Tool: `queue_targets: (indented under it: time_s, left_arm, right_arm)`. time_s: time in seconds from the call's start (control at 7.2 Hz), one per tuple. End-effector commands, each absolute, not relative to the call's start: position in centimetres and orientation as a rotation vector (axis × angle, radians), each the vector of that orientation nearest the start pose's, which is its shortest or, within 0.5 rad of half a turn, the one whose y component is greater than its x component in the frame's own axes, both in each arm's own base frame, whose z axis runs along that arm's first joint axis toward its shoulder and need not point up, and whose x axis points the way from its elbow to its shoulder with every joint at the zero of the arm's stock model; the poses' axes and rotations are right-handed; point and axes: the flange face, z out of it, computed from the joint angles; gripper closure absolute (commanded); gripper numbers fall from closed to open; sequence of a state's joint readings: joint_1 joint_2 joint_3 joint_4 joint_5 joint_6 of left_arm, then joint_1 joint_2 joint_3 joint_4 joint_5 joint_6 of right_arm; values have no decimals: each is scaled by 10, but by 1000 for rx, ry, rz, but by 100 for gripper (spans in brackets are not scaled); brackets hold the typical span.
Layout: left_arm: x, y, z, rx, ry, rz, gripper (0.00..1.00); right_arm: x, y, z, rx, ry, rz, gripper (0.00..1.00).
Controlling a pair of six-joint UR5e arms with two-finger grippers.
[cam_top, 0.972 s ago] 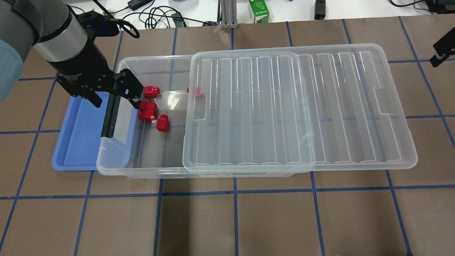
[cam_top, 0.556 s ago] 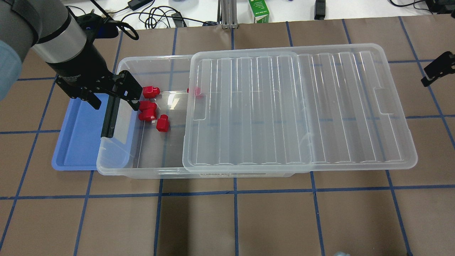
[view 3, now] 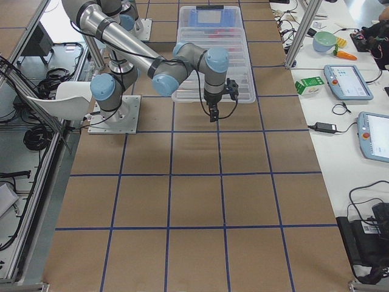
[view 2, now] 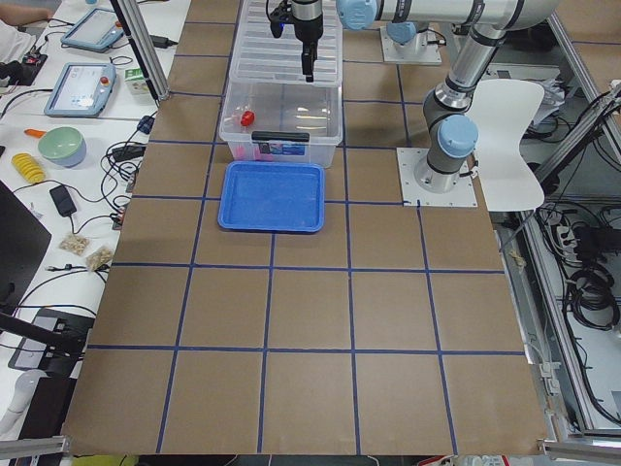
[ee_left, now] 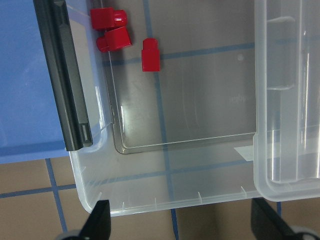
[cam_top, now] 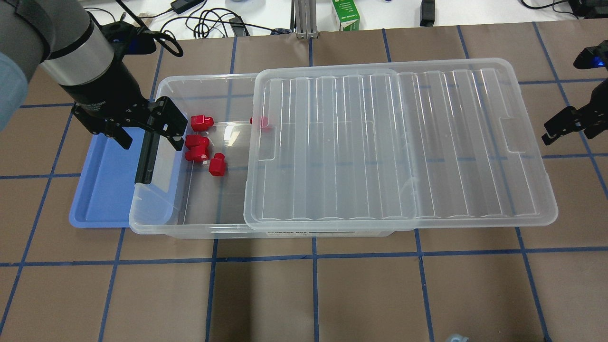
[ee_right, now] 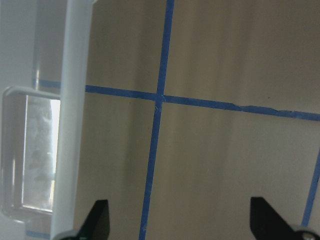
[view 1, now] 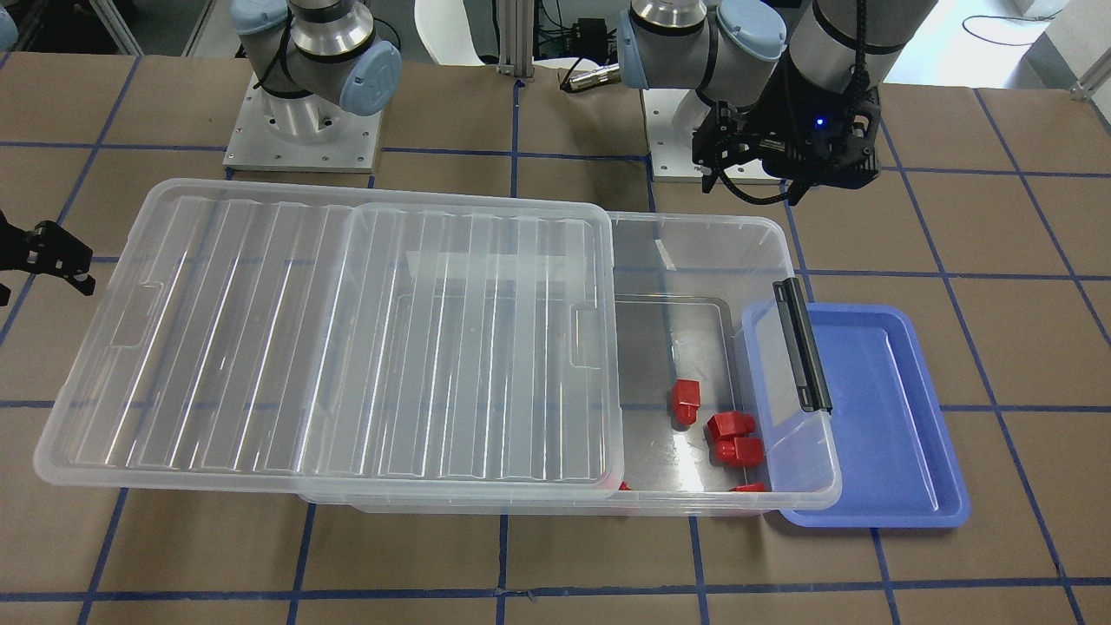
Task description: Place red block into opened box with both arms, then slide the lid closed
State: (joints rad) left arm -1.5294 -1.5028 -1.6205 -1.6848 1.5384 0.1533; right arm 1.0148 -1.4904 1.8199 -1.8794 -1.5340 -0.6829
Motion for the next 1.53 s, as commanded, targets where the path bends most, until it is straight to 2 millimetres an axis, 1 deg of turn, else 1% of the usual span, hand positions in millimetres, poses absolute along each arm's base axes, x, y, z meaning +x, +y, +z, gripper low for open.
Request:
queue_targets:
  time_s: [0.0, 0.28, 0.42, 0.69, 0.97, 1.25, 1.39]
  left_arm:
    - [-116, -459, 485, 173, 3167, 146, 0]
    - [-116, -459, 485, 173, 3167, 144, 0]
    - [-116, -460, 485, 173, 3169, 141, 0]
    - [-117, -459, 485, 176, 3167, 142, 0]
    - [-118, -458, 486, 163, 3176, 141, 0]
    - [-117, -459, 484, 163, 3167, 151, 0]
    - [-117, -458, 485, 163, 3167, 147, 0]
  right_arm:
    - [-142, -496, 350, -123, 3086, 11, 0]
    - [-134, -493, 341, -35, 3062, 27, 0]
    - [-125, -494, 341, -19, 3064, 26, 0]
    - [-91, -504, 340, 16, 3074, 13, 0]
    - [-58, -510, 341, 91, 3081, 14, 0]
    - [-11, -518, 345, 97, 3104, -51, 0]
    - [10, -519, 346, 97, 3104, -61, 0]
